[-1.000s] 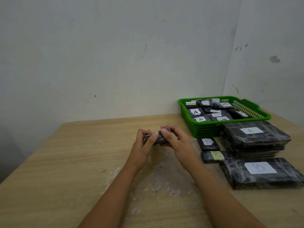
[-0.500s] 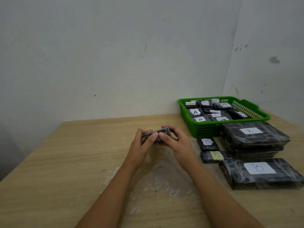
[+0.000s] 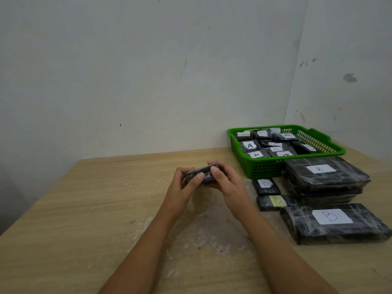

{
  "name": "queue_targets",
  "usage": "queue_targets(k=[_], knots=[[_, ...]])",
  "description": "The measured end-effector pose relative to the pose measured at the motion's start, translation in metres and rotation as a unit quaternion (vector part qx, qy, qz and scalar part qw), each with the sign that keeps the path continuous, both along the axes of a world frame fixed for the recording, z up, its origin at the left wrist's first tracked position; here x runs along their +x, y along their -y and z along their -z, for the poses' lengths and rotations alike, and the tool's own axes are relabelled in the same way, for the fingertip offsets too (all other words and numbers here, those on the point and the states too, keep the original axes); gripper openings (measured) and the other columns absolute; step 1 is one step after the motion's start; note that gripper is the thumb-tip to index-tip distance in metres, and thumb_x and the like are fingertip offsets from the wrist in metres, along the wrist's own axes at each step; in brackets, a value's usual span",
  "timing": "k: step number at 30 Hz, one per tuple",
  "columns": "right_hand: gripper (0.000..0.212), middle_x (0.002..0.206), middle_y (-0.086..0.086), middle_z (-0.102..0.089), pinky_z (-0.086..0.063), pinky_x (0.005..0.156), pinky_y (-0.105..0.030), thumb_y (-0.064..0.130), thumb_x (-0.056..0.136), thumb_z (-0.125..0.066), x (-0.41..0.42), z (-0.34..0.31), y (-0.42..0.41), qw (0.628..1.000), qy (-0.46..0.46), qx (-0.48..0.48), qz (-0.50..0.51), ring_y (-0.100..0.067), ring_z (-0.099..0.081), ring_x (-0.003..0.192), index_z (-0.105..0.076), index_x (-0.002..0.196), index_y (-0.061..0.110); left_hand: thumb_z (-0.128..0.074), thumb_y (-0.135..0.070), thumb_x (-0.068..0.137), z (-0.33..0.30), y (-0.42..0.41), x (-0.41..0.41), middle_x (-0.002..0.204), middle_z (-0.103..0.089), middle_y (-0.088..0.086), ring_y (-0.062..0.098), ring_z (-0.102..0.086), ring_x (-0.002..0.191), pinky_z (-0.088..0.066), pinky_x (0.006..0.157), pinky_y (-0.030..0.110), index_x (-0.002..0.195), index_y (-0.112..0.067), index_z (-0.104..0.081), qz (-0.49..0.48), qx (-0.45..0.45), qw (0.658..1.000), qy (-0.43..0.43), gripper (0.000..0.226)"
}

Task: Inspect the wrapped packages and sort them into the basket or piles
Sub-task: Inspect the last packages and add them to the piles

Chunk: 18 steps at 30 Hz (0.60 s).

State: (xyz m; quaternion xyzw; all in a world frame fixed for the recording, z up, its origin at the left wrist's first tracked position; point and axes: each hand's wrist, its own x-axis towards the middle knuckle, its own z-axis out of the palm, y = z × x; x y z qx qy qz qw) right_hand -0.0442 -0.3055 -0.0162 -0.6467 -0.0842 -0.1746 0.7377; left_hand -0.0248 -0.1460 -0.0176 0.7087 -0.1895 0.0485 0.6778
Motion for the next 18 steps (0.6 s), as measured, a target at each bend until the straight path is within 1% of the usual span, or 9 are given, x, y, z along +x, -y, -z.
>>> queue_targets(k=[2, 5, 7, 9, 11, 13, 15, 16, 18], knots=[[0.037, 0.116, -0.012, -0.07, -0.057, 0.096, -0.056, 0.036, 0.092, -0.064, -0.0001, -0.0005, 0.0014, 1.0, -0.002, 0.002, -0.013, -0.03, -0.07, 0.109, -0.066, 0.121, 0.013, -0.067, -0.046, 0.09, 0.0006, 0.0005, 0.0002, 0.116, -0.067, 0.001, 0.003, -0.065, 0.105, -0.05, 0.086, 0.017, 0.119, -0.012, -0.057, 0.007, 0.0, 1.0, -0.002, 0.046], [0.041, 0.115, -0.01, -0.071, -0.056, 0.097, -0.055, 0.04, 0.088, -0.072, -0.002, -0.0013, 0.0011, 1.0, 0.005, -0.009, -0.017, -0.031, -0.071, 0.107, -0.066, 0.121, 0.016, -0.069, -0.047, 0.092, 0.0016, 0.0, 0.0005, 0.115, -0.068, 0.003, 0.009, -0.066, 0.109, -0.052, 0.092, 0.024, 0.116, -0.011, -0.058, 0.003, -0.006, 1.0, 0.001, 0.045], [0.034, 0.111, -0.005, -0.072, -0.056, 0.096, -0.058, 0.032, 0.091, -0.074, -0.0005, 0.0007, 0.0018, 1.0, 0.006, -0.014, -0.01, -0.032, -0.072, 0.105, -0.067, 0.12, 0.018, -0.069, -0.048, 0.089, 0.0028, -0.0013, 0.0013, 0.107, -0.07, -0.002, 0.011, -0.067, 0.105, -0.053, 0.09, 0.024, 0.109, -0.011, -0.059, 0.002, -0.008, 1.0, 0.002, 0.043], [0.027, 0.108, -0.001, -0.072, -0.055, 0.096, -0.061, 0.025, 0.094, -0.073, 0.0011, 0.0037, 0.0023, 1.0, 0.011, -0.013, -0.01, -0.033, -0.072, 0.103, -0.067, 0.119, 0.017, -0.068, -0.044, 0.09, 0.0021, -0.0018, 0.0005, 0.096, -0.07, -0.008, 0.009, -0.066, 0.098, -0.052, 0.086, 0.022, 0.103, -0.01, -0.058, 0.006, -0.008, 1.0, 0.003, 0.038], [0.028, 0.107, 0.001, -0.072, -0.055, 0.095, -0.061, 0.025, 0.093, -0.073, 0.0007, 0.0033, 0.0016, 1.0, 0.012, -0.008, -0.008, -0.035, -0.072, 0.103, -0.067, 0.118, 0.016, -0.069, -0.041, 0.092, 0.0013, -0.0017, 0.0004, 0.093, -0.069, -0.009, 0.007, -0.066, 0.096, -0.052, 0.084, 0.021, 0.102, -0.007, -0.058, 0.008, -0.011, 1.0, 0.003, 0.037], [0.027, 0.108, 0.0, -0.071, -0.055, 0.096, -0.061, 0.022, 0.094, -0.073, 0.0002, 0.0033, 0.0018, 1.0, 0.012, -0.005, -0.011, -0.036, -0.071, 0.104, -0.067, 0.119, 0.014, -0.071, -0.04, 0.092, 0.0007, -0.0018, 0.0004, 0.096, -0.071, -0.007, 0.007, -0.067, 0.097, -0.052, 0.083, 0.02, 0.104, -0.005, -0.059, 0.008, -0.014, 1.0, 0.003, 0.039], [0.029, 0.111, 0.001, -0.071, -0.055, 0.097, -0.06, 0.02, 0.093, -0.073, -0.0014, 0.0024, 0.0032, 1.0, 0.011, -0.001, -0.017, -0.032, -0.072, 0.103, -0.066, 0.12, 0.012, -0.069, -0.039, 0.088, 0.0006, -0.0021, 0.0005, 0.106, -0.071, -0.003, 0.007, -0.068, 0.102, -0.051, 0.084, 0.019, 0.11, -0.005, -0.061, 0.01, -0.015, 1.0, 0.001, 0.041], [0.031, 0.111, 0.003, -0.071, -0.055, 0.097, -0.058, 0.02, 0.092, -0.073, -0.002, 0.0021, 0.0042, 1.0, 0.012, -0.001, -0.022, -0.029, -0.073, 0.103, -0.066, 0.121, 0.011, -0.068, -0.04, 0.087, -0.0002, -0.0022, 0.0003, 0.113, -0.07, -0.001, 0.007, -0.067, 0.106, -0.052, 0.086, 0.019, 0.113, -0.007, -0.061, 0.012, -0.016, 1.0, -0.004, 0.042], [0.033, 0.118, 0.006, -0.07, -0.058, 0.096, -0.053, 0.018, 0.091, -0.075, -0.0032, 0.0018, 0.0056, 0.999, 0.015, 0.007, -0.035, -0.023, -0.072, 0.104, -0.065, 0.122, 0.008, -0.065, -0.047, 0.09, -0.0029, -0.0021, 0.0005, 0.12, -0.067, -0.004, 0.007, -0.066, 0.111, -0.053, 0.088, 0.023, 0.118, -0.014, -0.062, 0.008, -0.022, 0.999, -0.023, 0.044]])
